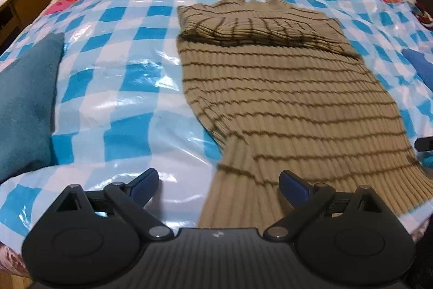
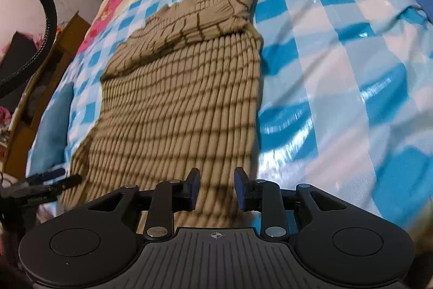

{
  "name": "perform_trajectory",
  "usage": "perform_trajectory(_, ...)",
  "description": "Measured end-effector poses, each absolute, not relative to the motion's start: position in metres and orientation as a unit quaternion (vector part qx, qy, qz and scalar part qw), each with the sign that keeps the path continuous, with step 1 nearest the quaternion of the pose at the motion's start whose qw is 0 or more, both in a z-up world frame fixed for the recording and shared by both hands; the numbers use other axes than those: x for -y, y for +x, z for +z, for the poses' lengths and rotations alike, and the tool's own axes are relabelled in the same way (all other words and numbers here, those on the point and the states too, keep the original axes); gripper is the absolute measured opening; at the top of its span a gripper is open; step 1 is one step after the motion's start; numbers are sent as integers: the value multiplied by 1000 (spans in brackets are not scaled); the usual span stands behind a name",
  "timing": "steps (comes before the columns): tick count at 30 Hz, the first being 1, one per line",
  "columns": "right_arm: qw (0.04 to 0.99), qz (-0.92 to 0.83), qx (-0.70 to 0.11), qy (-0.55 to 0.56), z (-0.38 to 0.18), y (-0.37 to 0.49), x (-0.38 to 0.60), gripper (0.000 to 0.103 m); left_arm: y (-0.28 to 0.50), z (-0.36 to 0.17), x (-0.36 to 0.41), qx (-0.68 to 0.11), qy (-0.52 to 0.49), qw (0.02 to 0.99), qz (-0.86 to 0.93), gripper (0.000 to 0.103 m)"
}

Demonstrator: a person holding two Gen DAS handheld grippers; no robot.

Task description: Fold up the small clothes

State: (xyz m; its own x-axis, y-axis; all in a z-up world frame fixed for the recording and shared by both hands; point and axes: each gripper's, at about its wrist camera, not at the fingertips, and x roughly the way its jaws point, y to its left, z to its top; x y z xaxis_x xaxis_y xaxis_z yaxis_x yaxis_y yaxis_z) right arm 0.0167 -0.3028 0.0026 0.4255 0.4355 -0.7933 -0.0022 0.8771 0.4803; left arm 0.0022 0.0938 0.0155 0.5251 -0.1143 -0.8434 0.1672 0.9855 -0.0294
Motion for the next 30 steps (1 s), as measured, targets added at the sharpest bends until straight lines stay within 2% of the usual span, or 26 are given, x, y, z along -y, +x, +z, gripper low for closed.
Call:
perform_trajectory(8, 799, 133, -548, 207, -2, -12, 308, 30, -2, 10, -84, -493, 35, 863, -99, 94)
perform_trajectory(23, 771, 168, -561, 251, -9, -16, 303, 30, -13, 1, -77, -508, 54, 857, -75, 94)
perform_trajectory(28, 768, 172, -559, 260, -9, -17, 302, 29, -16, 13, -87, -510, 19, 857, -74, 63)
perform_trajectory(30, 767, 176, -559, 262, -11, -17, 300, 29, -17, 15, -89, -511, 9, 856, -76, 59)
